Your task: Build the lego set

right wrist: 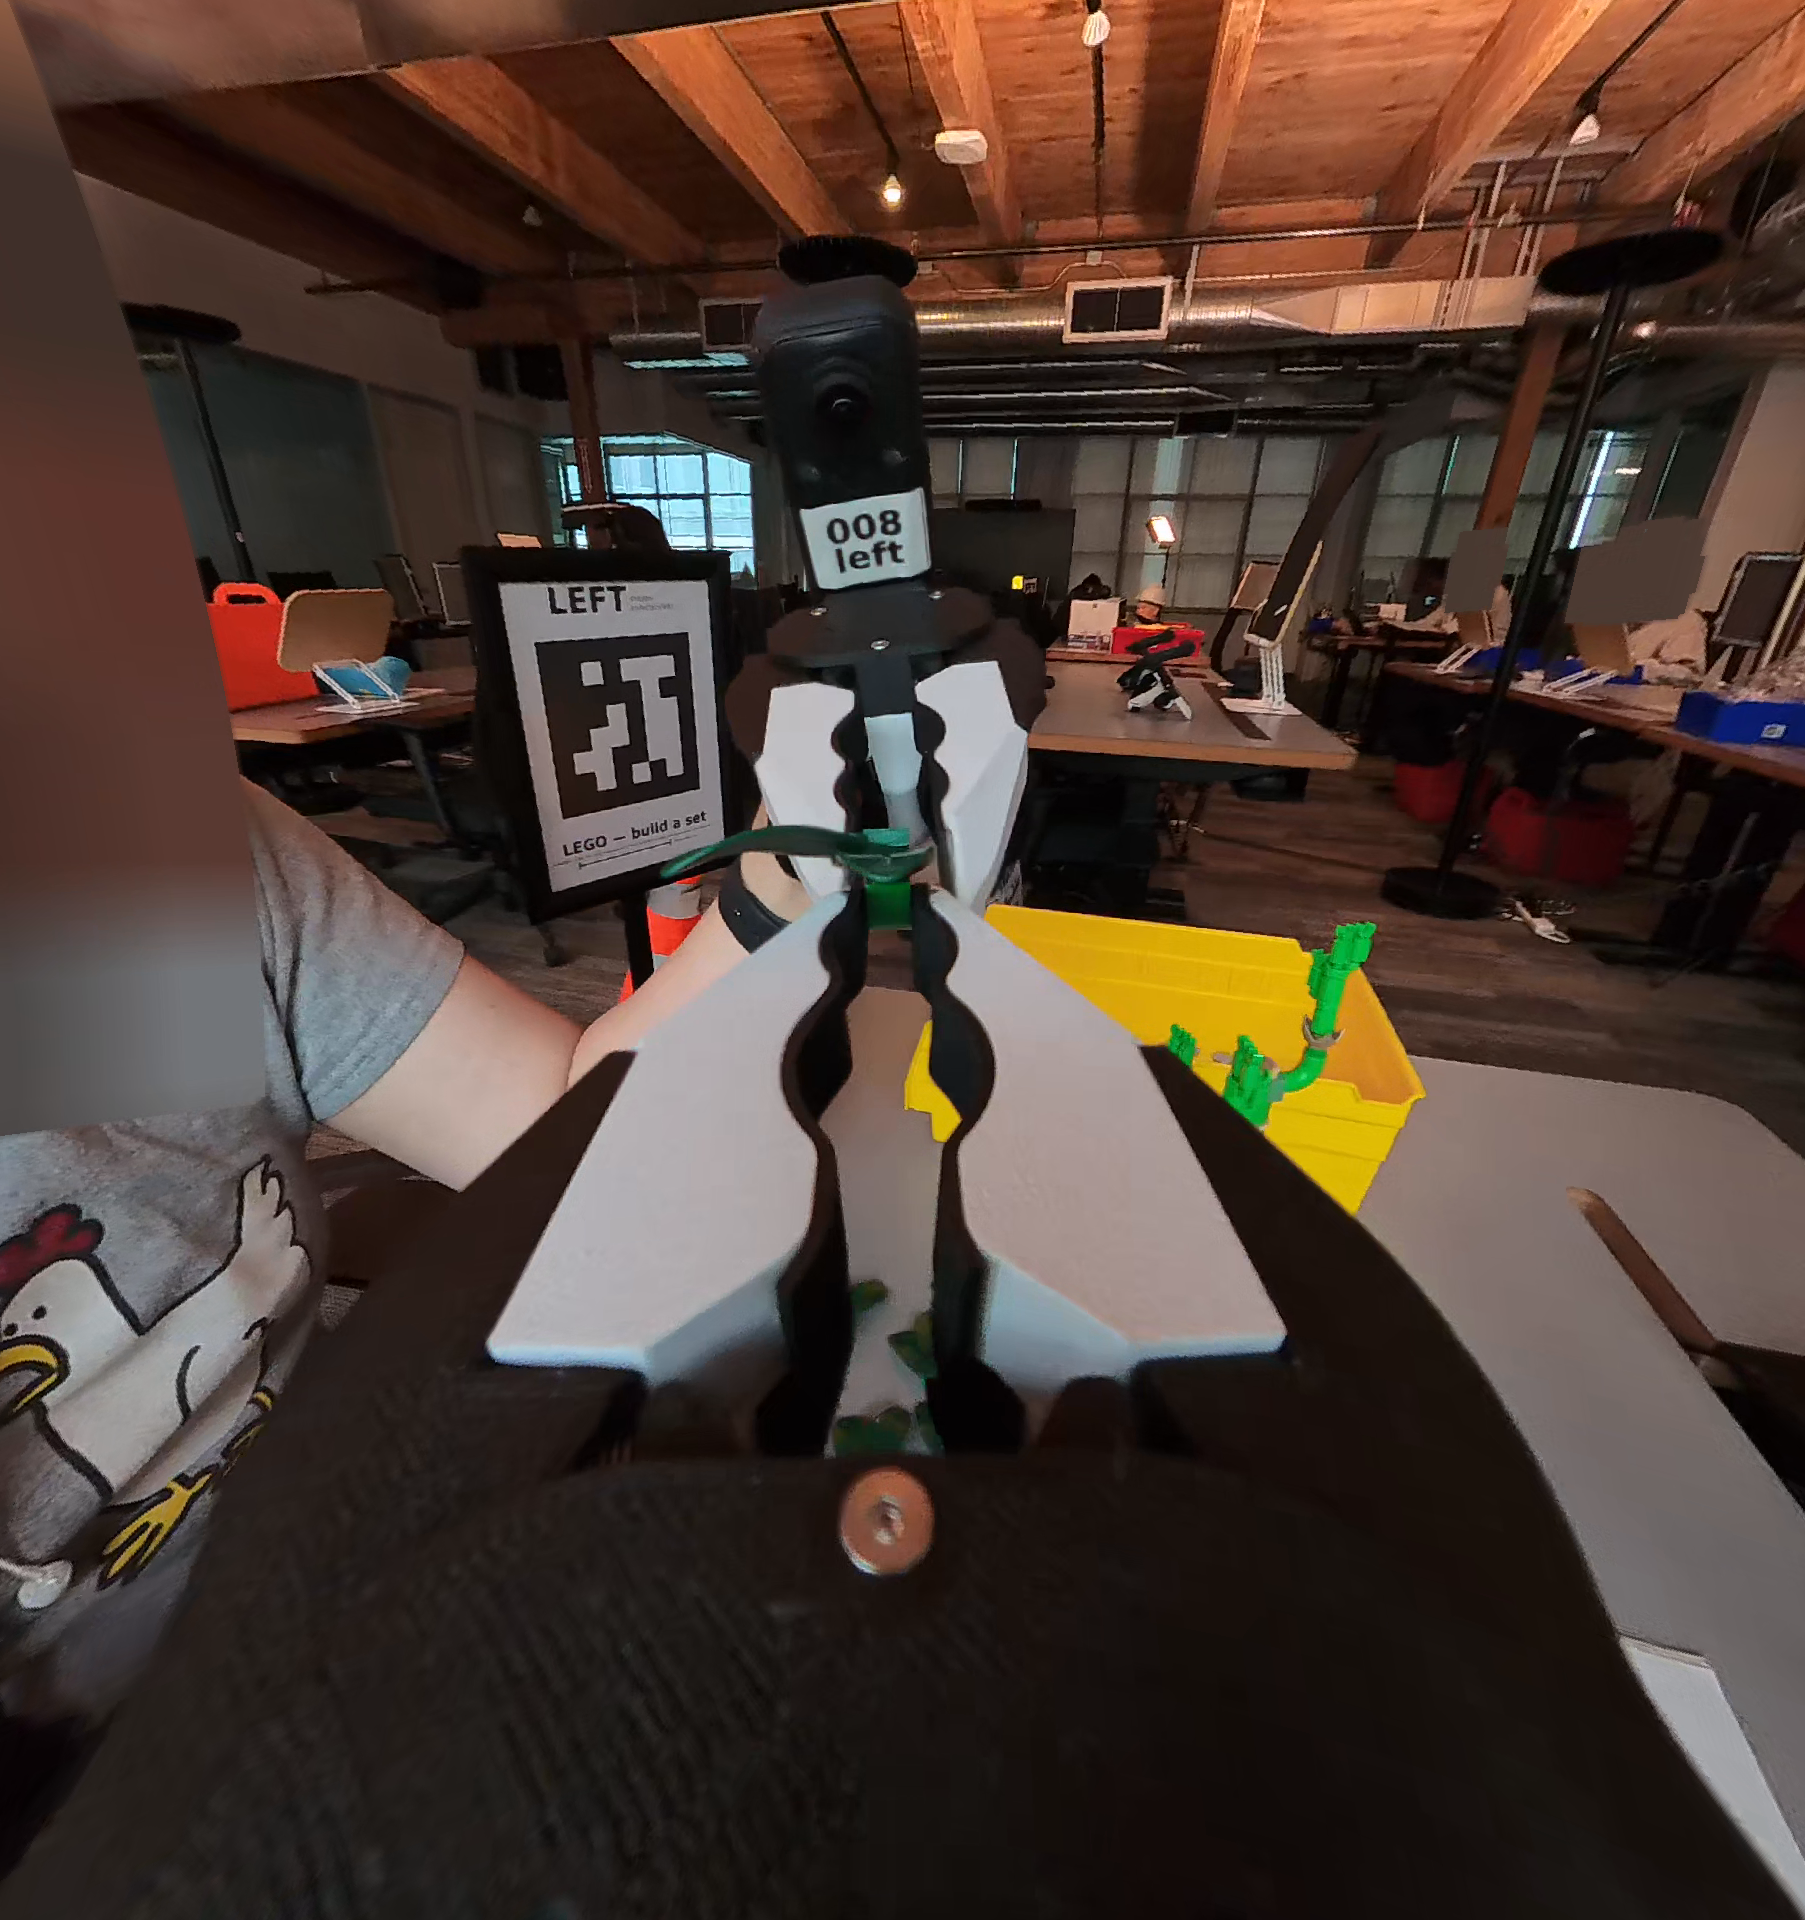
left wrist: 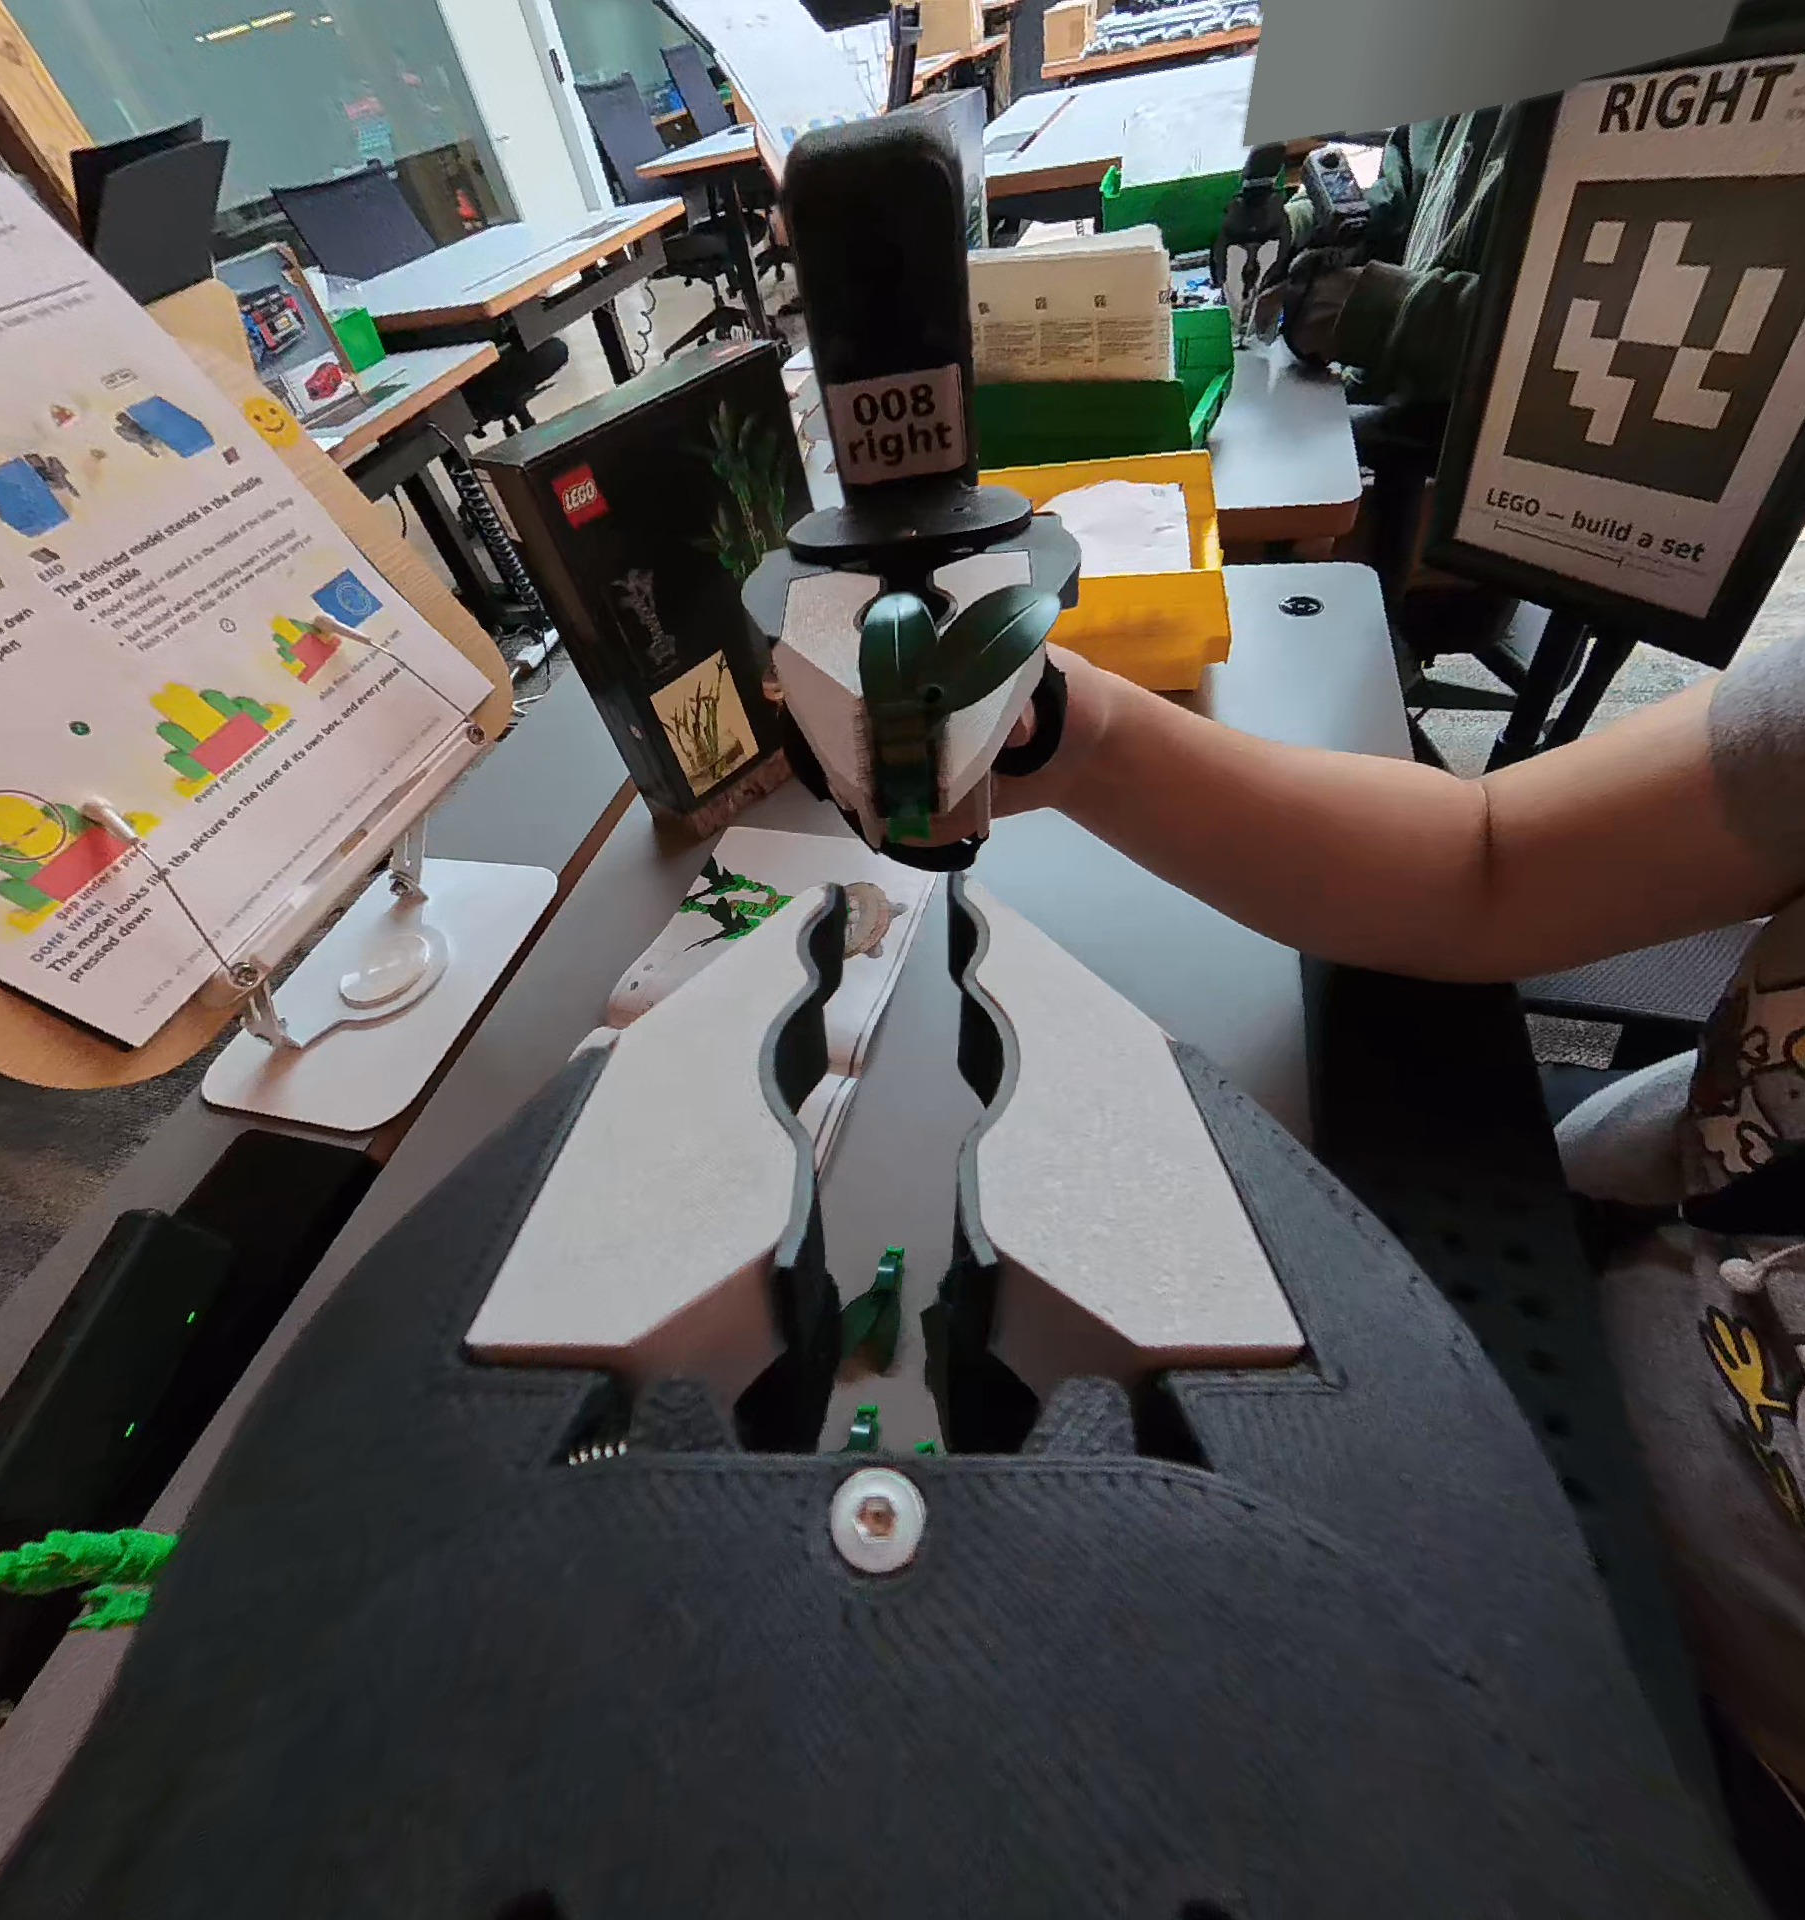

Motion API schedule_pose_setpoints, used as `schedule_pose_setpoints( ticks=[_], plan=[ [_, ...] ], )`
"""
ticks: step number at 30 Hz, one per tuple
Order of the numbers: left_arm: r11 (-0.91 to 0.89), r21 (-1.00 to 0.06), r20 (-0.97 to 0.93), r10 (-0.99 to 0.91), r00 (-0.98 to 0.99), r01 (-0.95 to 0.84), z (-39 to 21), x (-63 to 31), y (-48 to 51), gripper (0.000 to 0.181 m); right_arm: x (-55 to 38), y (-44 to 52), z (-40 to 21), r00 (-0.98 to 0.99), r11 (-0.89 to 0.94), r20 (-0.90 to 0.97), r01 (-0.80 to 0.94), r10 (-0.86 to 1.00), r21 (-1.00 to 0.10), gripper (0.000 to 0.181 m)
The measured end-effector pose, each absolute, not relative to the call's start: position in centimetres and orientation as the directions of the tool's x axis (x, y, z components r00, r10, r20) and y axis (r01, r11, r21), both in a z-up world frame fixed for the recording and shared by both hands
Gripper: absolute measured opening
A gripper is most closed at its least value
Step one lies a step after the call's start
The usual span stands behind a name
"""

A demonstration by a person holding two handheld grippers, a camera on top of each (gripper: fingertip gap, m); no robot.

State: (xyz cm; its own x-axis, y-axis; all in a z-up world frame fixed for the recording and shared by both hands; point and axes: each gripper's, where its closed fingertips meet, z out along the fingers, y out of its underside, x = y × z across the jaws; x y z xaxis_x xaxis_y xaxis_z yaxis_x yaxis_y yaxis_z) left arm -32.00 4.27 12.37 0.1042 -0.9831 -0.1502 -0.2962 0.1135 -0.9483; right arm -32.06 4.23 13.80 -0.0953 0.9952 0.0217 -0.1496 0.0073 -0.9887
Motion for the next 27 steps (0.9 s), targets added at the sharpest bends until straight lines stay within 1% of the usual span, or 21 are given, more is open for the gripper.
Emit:
schedule_pose_setpoints(
  ticks=[5, 9, 18, 27],
  plan=[
    [0.108, -0.952, -0.137, -0.987, 0.082, -0.285, 12.4, -31.5, 3.9, 0.016, -32.2, 4.1, 13.7, -0.097, 0.021, 0.035, -0.144, 0.995, -0.989, 0.006],
    [0.082, -0.963, -0.099, -0.994, 0.054, -0.256, 12.6, -31.3, 3.8, 0.006, -32.4, 3.9, 13.5, -0.112, 0.015, 0.030, -0.135, 0.993, -0.991, 0.006],
    [0.089, -0.954, -0.105, -0.994, 0.041, -0.285, 12.0, -31.4, 3.9, 0.006, -32.6, 3.9, 13.0, -0.137, -0.032, -0.017, -0.106, 0.990, -0.994, 0.006],
    [0.057, -0.947, -0.072, -0.997, 0.039, -0.316, 11.4, -31.7, 4.1, 0.006, -32.9, 4.1, 12.4, -0.129, -0.044, -0.033, -0.079, 0.991, -0.996, 0.006]
  ],
)
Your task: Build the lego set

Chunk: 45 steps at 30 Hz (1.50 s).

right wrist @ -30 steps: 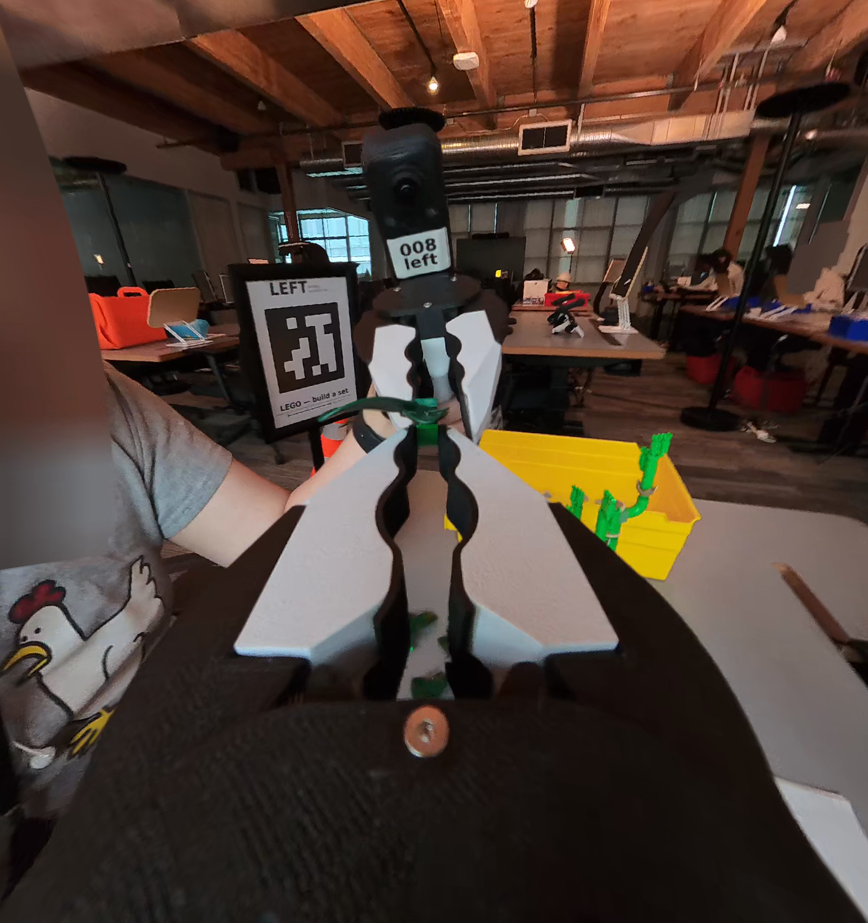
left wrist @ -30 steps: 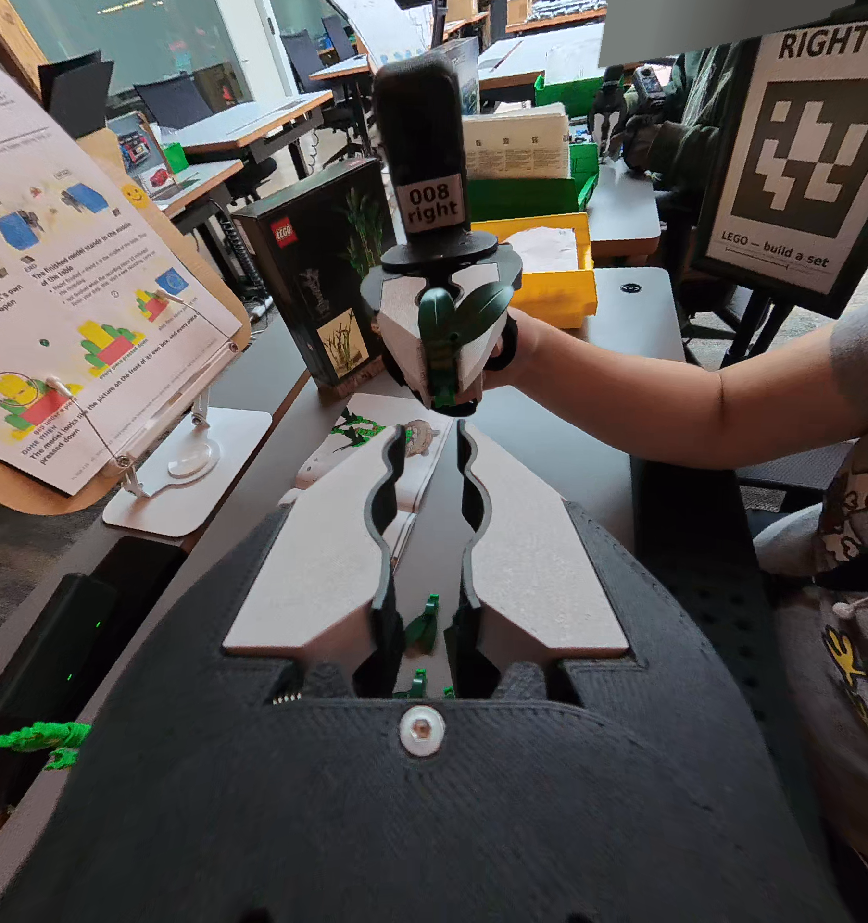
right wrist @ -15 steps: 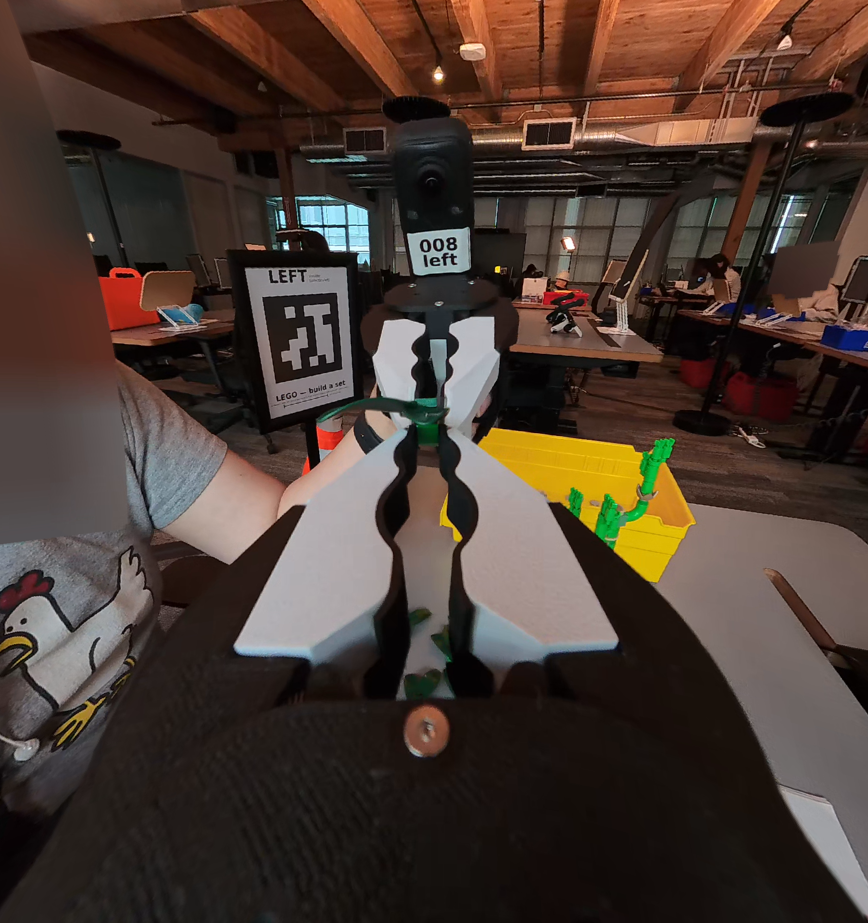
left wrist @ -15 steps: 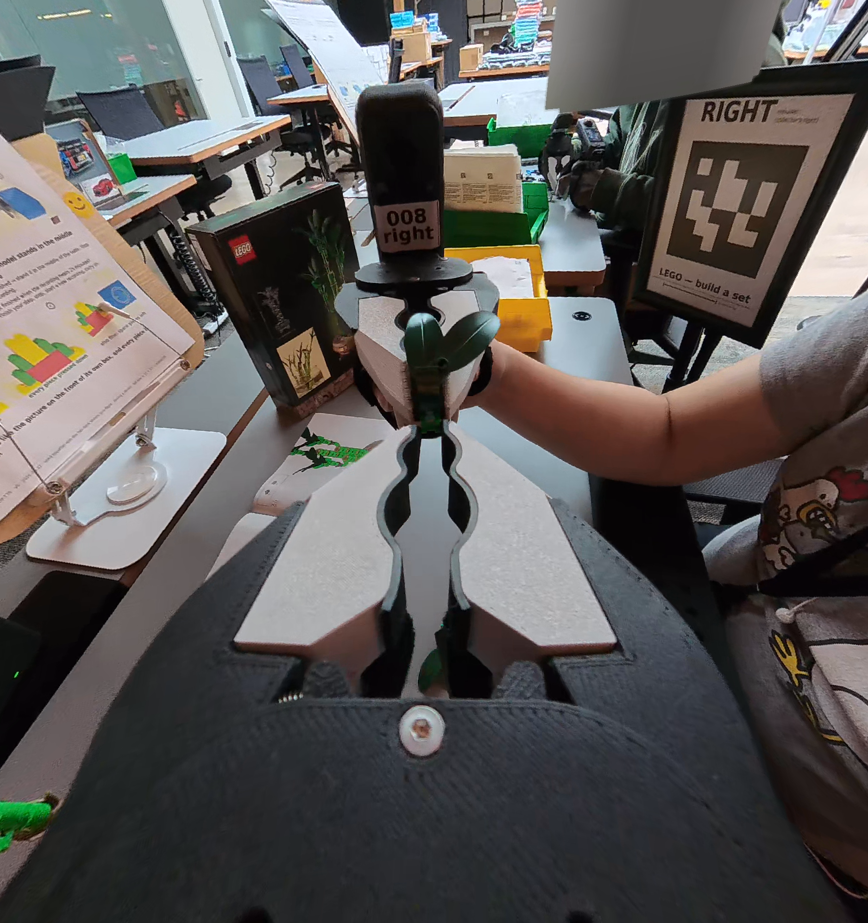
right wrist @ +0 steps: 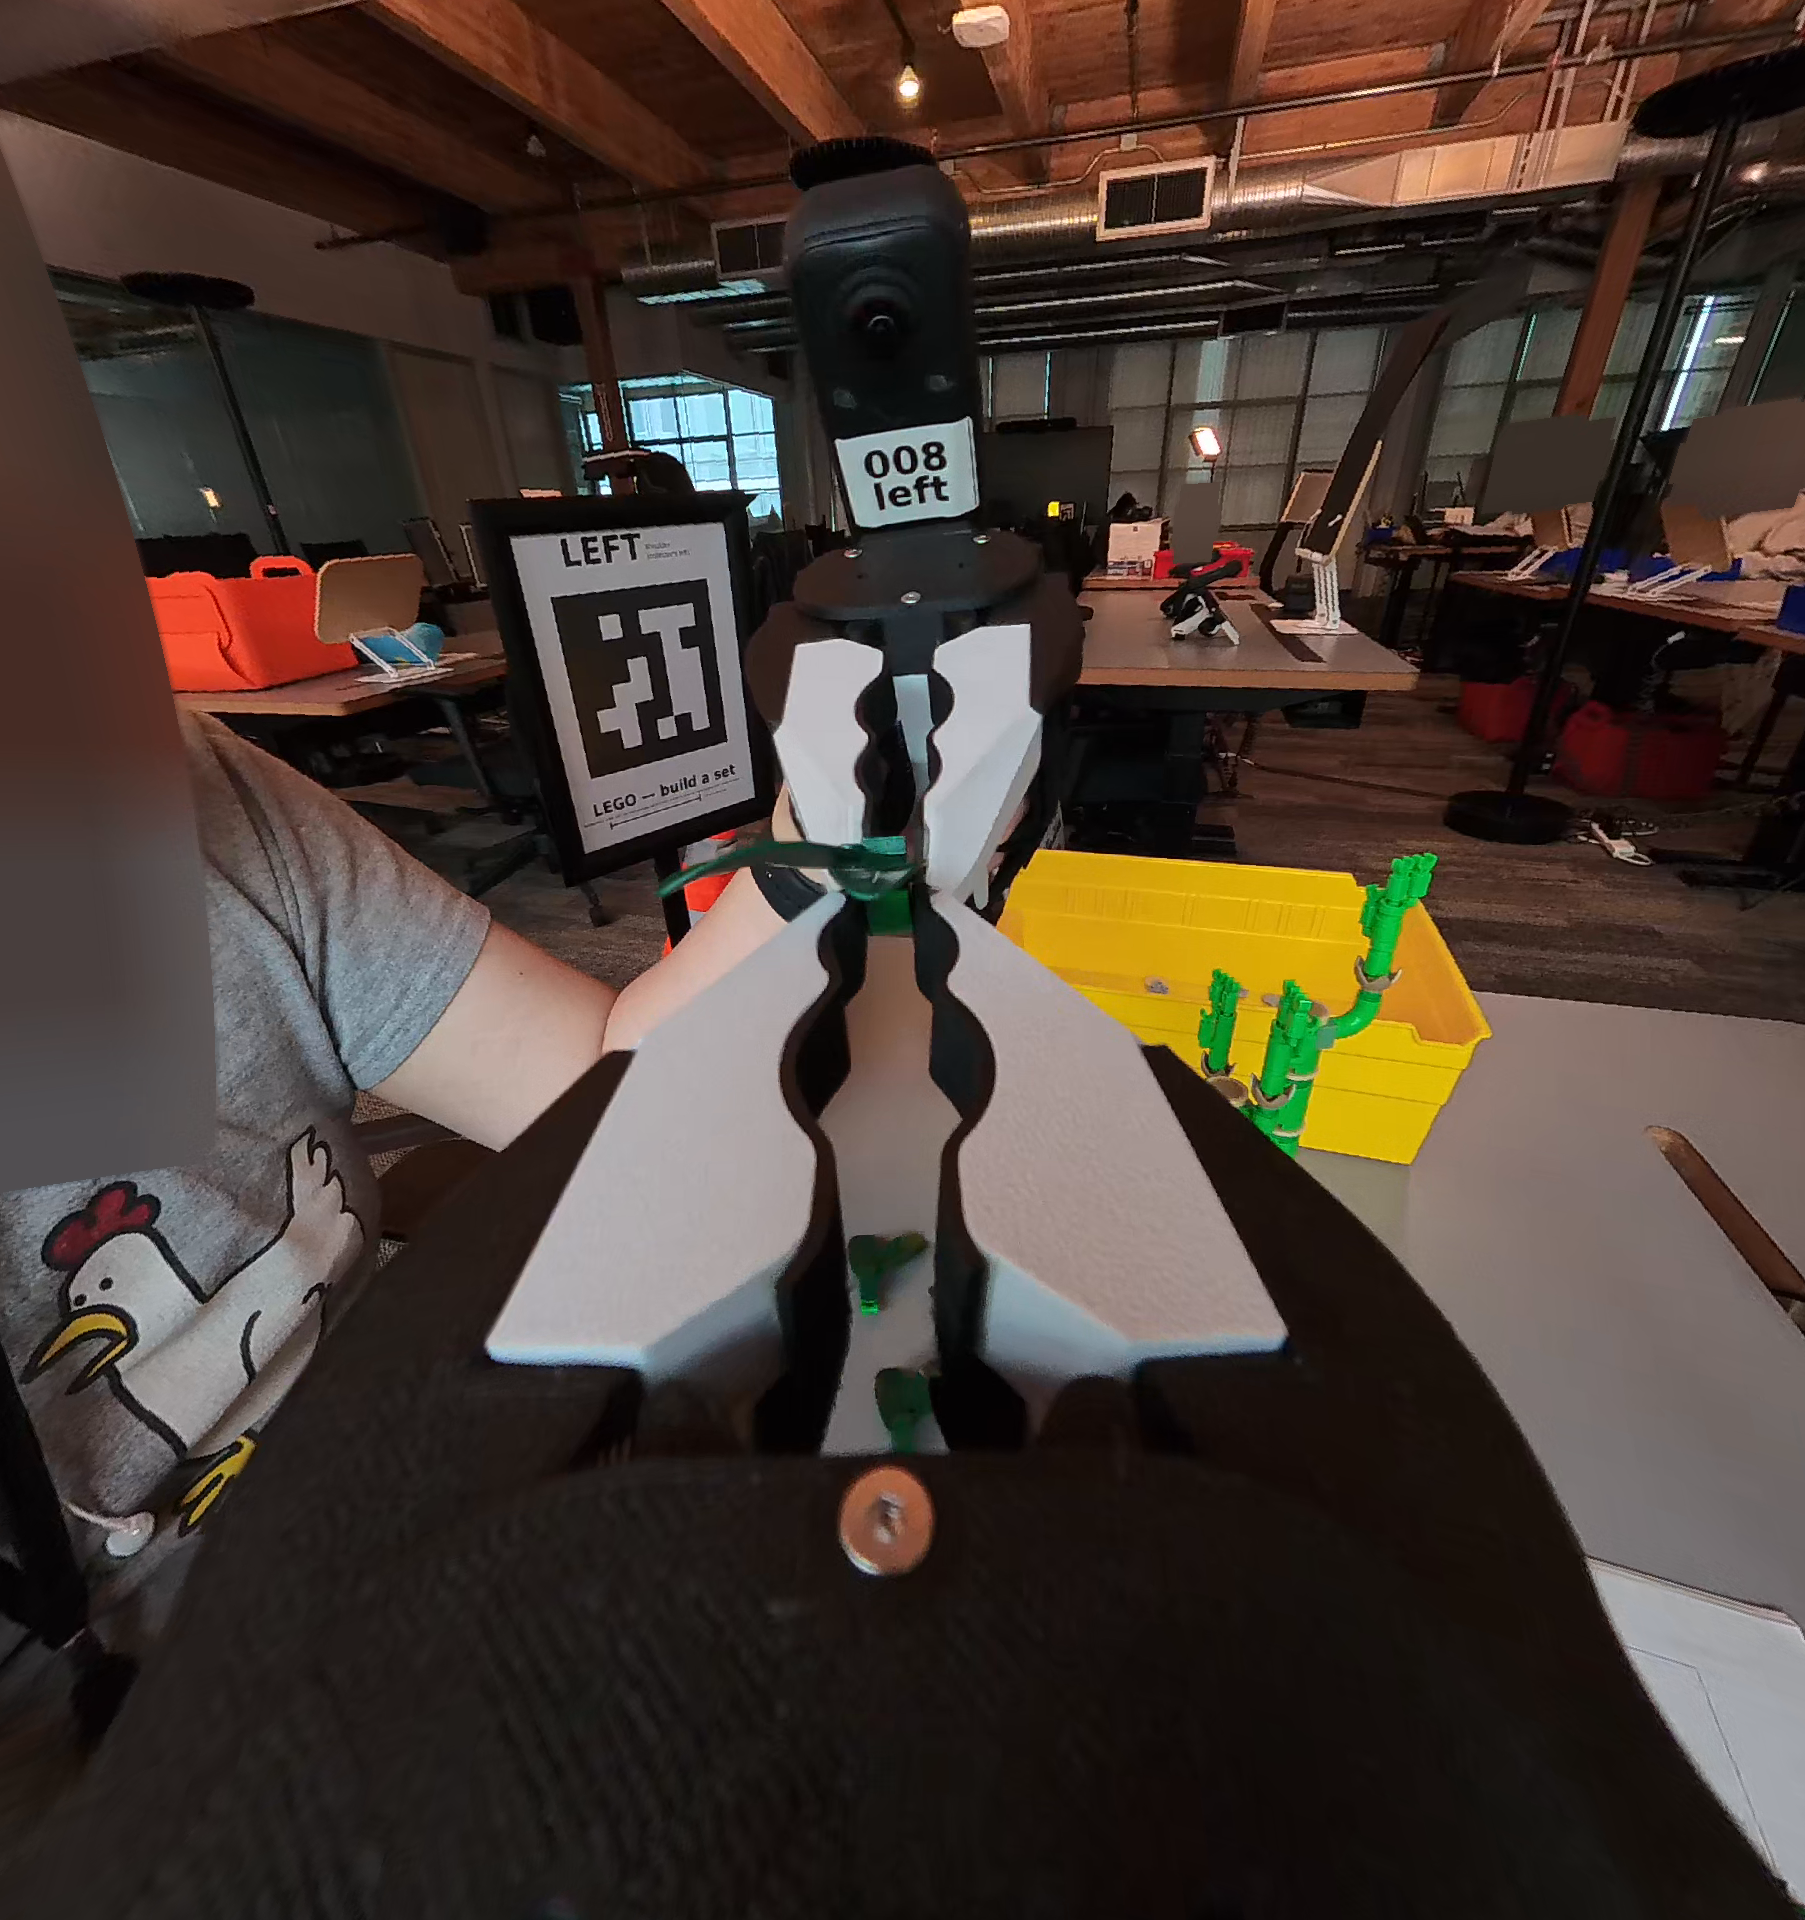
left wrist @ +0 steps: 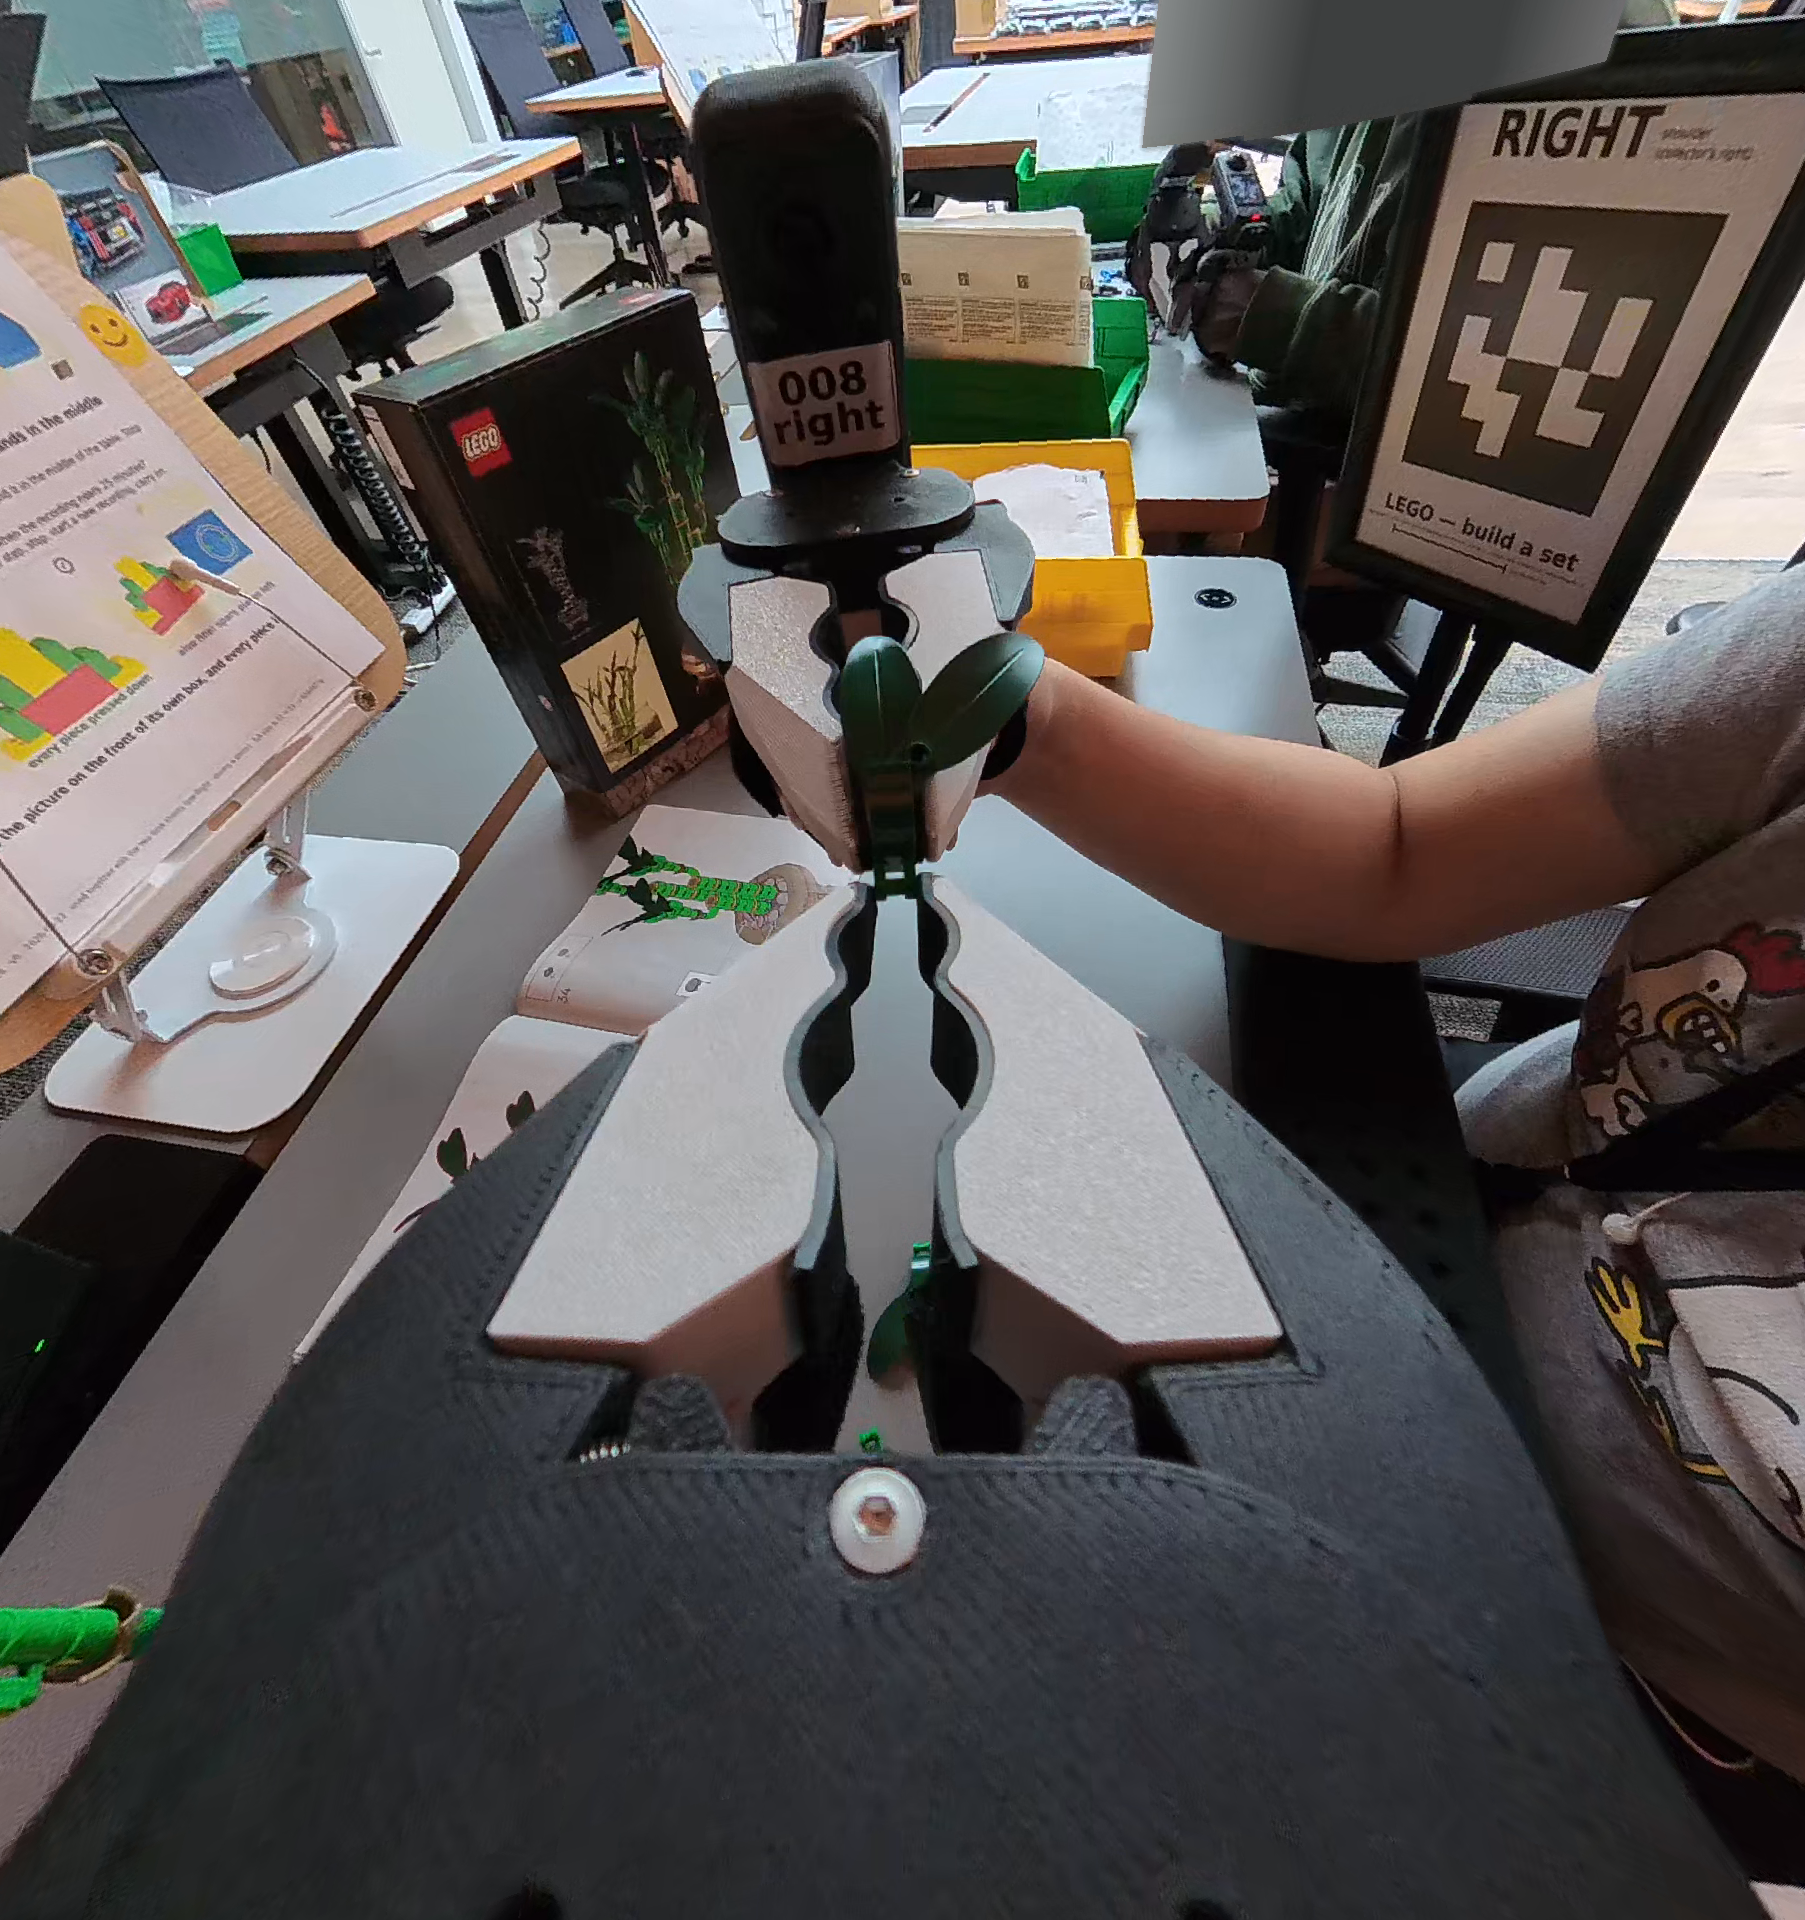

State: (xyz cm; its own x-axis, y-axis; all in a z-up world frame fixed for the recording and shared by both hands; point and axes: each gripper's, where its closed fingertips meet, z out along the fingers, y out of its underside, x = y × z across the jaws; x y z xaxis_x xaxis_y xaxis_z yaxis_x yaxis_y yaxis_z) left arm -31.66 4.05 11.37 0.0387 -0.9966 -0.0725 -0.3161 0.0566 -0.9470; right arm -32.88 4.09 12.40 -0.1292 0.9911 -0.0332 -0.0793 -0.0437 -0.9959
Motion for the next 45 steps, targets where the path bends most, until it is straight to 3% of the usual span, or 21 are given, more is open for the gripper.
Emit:
schedule_pose_setpoints(
  ticks=[9, 17, 22, 27, 31, 37, 45],
  plan=[
    [0.114, -0.939, -0.155, -0.982, 0.104, -0.324, 11.7, -32.8, 5.0, 0.006, -32.8, 4.9, 12.4, -0.061, 0.003, 0.008, -0.082, 0.998, -0.997, 0.006],
    [0.333, -0.940, -0.250, -0.820, 0.514, 0.073, 20.8, -44.2, 5.6, 0.030, -29.5, 4.1, 15.2, 0.053, 0.250, 0.245, -0.165, 0.968, -0.954, 0.006],
    [0.243, -0.970, -0.187, -0.709, 0.680, -0.013, 18.0, -48.2, 9.5, 0.038, -28.3, 4.3, 15.9, 0.048, 0.188, 0.182, -0.190, 0.982, -0.964, 0.006],
    [0.110, -0.990, -0.135, -0.658, 0.741, -0.082, 10.5, -49.0, 13.7, 0.038, -27.7, 4.7, 16.2, 0.049, 0.147, 0.140, -0.217, 0.989, -0.965, 0.006],
    [0.213, -0.975, -0.097, -0.644, 0.758, 0.056, 7.7, -49.2, 14.1, 0.030, -27.2, 5.2, 16.1, 0.073, 0.142, 0.129, -0.220, 0.989, -0.965, 0.006],
    [0.202, -0.978, -0.105, -0.657, 0.747, 0.041, 5.1, -49.1, 14.7, 0.044, -27.4, 6.7, 15.0, 0.148, 0.161, 0.138, -0.157, 0.979, -0.974, 0.006],
    [0.234, -0.971, -0.112, -0.615, 0.780, 0.045, 5.8, -48.4, 13.9, 0.042, -26.9, 7.9, 14.1, 0.205, 0.153, 0.131, -0.097, 0.970, -0.983, 0.006]
  ],
)
